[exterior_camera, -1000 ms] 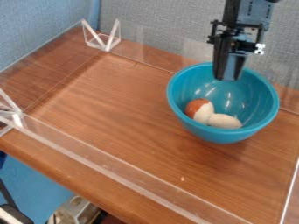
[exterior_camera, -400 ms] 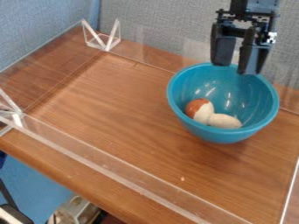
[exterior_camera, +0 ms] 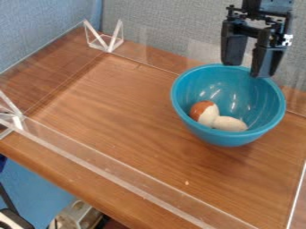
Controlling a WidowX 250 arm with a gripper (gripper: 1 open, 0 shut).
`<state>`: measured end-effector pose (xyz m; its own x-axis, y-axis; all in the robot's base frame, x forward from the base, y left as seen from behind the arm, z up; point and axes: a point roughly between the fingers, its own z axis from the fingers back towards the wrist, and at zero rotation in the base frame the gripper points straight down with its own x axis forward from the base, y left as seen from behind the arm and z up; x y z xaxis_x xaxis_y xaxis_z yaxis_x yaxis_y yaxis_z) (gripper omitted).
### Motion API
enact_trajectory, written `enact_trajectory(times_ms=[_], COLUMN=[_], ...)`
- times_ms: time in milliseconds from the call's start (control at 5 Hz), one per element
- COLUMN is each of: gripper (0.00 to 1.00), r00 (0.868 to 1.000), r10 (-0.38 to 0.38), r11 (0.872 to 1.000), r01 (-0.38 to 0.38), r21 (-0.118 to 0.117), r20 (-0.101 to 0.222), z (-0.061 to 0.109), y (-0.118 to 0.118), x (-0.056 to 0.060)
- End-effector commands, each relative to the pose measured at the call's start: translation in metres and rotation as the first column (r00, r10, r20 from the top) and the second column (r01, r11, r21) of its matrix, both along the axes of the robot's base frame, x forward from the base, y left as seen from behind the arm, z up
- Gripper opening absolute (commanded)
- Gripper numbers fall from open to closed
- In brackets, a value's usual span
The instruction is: Put the mushroom in the blue bowl
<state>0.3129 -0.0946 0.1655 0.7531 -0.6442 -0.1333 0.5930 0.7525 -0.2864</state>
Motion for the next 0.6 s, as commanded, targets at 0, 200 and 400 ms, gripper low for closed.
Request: enact_trajectory(times_ms=[0,200,400], gripper=[1.00,1.00,1.00], r00=[0.992,0.986,0.978], r10=[0.039,0.082,0.136], r11=[0.999,0.996,0.989], r01=[-0.039,-0.086,-0.145], r21=[0.003,0.021,0.043], r20=[0.120,0.143,0.159], z=[0.032,0.028,0.029], y=[-0.001,0.001,0.015], x=[-0.012,-0.018,-0.026])
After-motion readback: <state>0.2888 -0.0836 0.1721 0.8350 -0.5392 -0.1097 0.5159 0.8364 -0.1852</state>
